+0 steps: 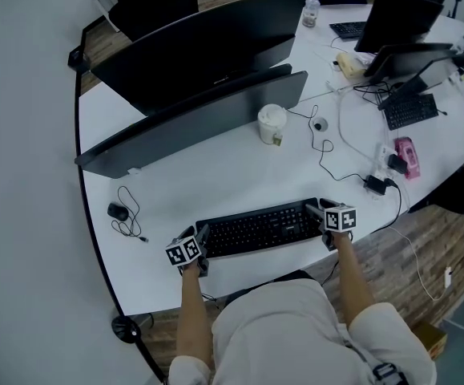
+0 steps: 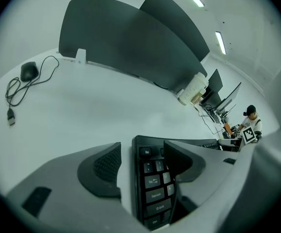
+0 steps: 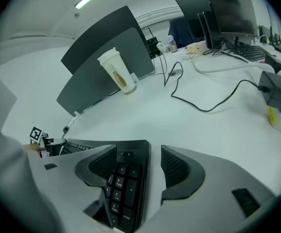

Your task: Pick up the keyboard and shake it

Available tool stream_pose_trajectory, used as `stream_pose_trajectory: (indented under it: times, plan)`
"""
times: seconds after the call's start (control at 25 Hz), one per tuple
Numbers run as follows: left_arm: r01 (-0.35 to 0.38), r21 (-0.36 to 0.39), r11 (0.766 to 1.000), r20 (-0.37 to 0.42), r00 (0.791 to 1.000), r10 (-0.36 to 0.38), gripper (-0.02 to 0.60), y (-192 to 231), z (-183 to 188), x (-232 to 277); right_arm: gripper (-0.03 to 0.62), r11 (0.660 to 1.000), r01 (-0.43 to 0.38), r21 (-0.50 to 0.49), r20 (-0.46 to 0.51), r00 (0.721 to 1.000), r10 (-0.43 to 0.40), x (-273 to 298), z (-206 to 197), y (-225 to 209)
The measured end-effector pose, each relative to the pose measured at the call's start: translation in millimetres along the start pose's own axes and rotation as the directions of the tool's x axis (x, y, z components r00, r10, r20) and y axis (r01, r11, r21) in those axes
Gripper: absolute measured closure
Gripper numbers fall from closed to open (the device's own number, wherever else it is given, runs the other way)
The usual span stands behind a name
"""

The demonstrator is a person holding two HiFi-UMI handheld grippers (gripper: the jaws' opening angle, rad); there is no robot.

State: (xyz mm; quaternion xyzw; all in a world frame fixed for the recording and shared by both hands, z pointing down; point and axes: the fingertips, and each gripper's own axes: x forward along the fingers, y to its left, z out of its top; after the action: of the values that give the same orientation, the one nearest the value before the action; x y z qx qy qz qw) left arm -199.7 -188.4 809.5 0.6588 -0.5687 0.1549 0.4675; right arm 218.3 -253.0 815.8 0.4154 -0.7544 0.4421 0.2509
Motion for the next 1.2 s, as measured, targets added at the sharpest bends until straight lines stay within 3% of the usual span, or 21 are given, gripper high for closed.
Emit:
stream_pose_trajectory:
  times: [0.28,0.52,0.64,0.72,0.84,1.08,1.2]
  plan:
    - [-0.007,-0.01,1.0,0.022,1.0,0.008,0.301,-9.0,0.4,8.7,0.318,1.0,0.01,0.005,0.018,1.0,-0.01,5.4,1.9,2.8]
    - [0.086,-0.015,0.996,0.06,0.995,-0.085,0.288,-18.8,4.4,4.6,0.319,1.0,-0.005,-0.003,0.028,1.0,0.005,3.7,1.6,7.4]
    - [0.148,-0.072,0.986,0.136,0.981,-0.138,0.288,-16.5,12.7,-6.1,0.319,0.999,-0.031,-0.032,0.061,0.998,0.033,-1.7,9.3,15.8]
    - [0.204,-0.111,0.973,0.215,0.96,-0.177,0.284,-16.7,22.3,-16.6,0.319,0.997,-0.046,-0.059,0.092,0.994,0.051,-9.7,16.2,24.1]
    - [0.31,-0.127,0.942,0.321,0.912,-0.256,0.278,-21.1,39.2,-33.6,0.33,0.993,-0.057,-0.1,0.138,0.988,0.071,-22.7,24.1,32.5]
    - [0.431,0.023,0.902,0.406,0.82,-0.403,0.276,-35.7,57.7,-69.3,0.357,0.983,-0.074,-0.169,0.178,0.978,0.105,-40.4,25.9,47.9]
    - [0.515,0.067,0.855,0.4,0.771,-0.496,0.276,-40.1,58.2,-83.6,0.361,0.98,-0.092,-0.177,0.207,0.97,0.129,-48.1,23.5,51.0]
